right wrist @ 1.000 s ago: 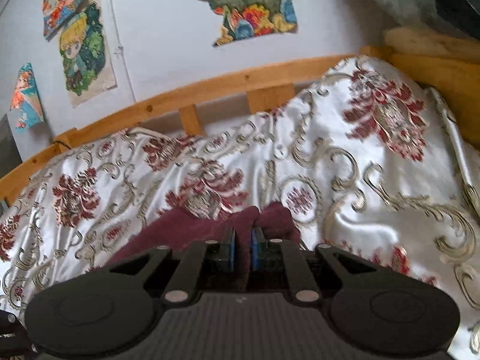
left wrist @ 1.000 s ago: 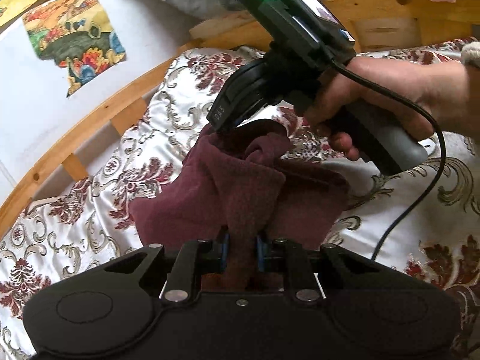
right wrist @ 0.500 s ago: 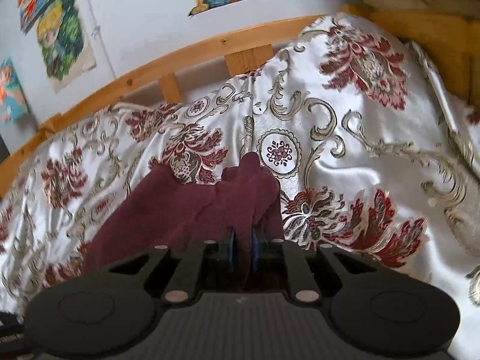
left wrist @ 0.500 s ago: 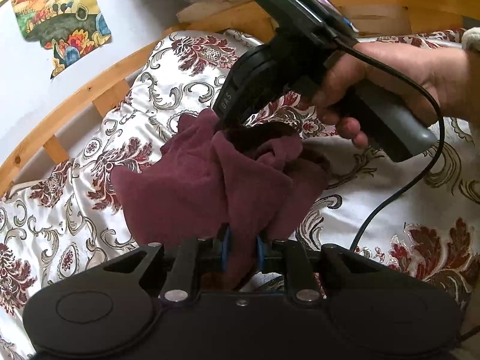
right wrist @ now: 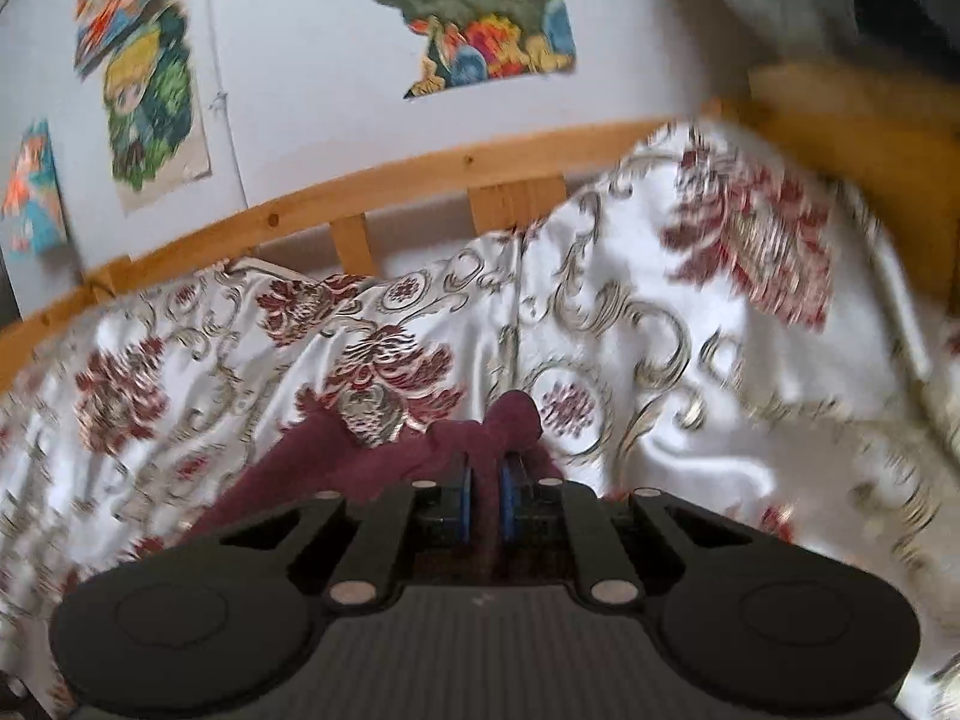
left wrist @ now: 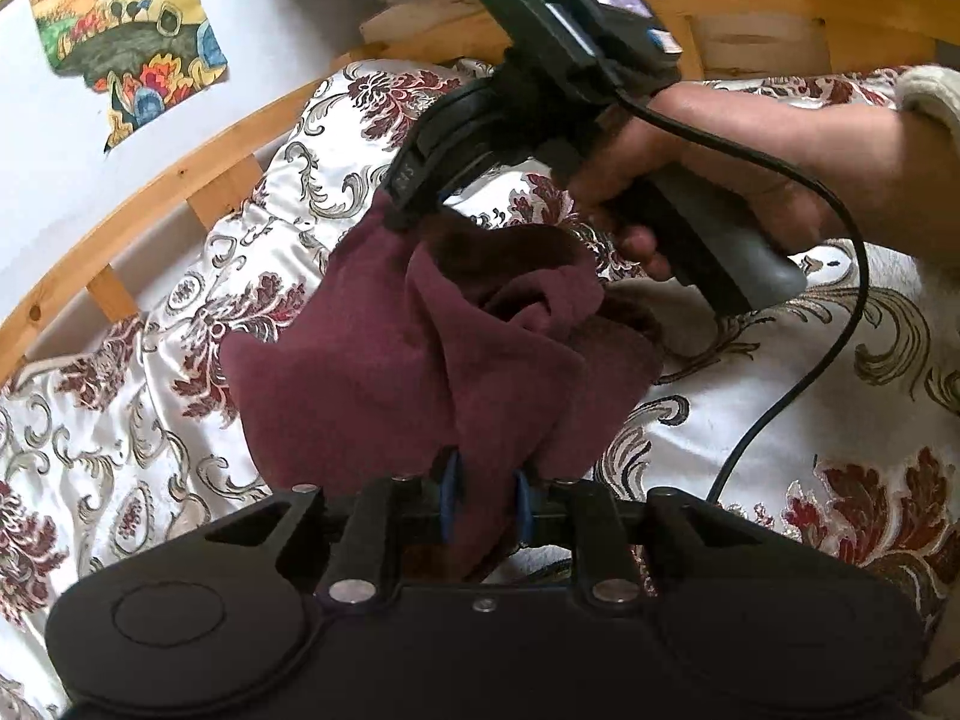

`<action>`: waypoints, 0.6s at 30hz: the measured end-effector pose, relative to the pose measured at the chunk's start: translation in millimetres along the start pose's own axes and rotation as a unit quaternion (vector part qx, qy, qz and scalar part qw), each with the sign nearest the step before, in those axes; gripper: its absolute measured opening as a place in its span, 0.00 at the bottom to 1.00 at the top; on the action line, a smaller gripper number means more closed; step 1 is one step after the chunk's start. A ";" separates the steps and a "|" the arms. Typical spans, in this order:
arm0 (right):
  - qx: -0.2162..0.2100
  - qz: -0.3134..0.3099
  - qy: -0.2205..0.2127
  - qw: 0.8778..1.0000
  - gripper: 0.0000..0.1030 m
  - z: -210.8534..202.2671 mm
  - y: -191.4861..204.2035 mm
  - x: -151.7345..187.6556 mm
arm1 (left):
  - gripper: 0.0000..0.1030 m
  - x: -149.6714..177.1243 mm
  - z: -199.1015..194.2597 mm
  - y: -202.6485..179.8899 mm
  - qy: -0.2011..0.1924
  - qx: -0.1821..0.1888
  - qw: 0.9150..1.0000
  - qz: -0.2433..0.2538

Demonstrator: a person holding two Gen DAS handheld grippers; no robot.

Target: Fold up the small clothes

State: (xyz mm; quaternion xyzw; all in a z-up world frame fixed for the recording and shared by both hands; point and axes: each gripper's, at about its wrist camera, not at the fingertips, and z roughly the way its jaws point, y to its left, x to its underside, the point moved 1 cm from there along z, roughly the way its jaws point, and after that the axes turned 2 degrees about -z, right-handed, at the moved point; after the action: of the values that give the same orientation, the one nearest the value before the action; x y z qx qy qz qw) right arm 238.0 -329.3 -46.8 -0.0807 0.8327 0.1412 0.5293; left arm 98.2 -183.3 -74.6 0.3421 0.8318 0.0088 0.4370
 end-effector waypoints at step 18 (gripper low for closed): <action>0.019 0.066 0.054 0.996 0.33 6.5 -28.2 19.5 | 0.82 -5.8 -30.4 67.2 -0.061 0.039 0.982 -0.176</action>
State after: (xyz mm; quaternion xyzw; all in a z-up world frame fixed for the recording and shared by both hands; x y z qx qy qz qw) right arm 243.3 -353.6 -71.3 -0.0228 0.8661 0.1558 0.4745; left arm 115.9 -126.5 -30.6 0.2068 0.8505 -0.1214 0.4681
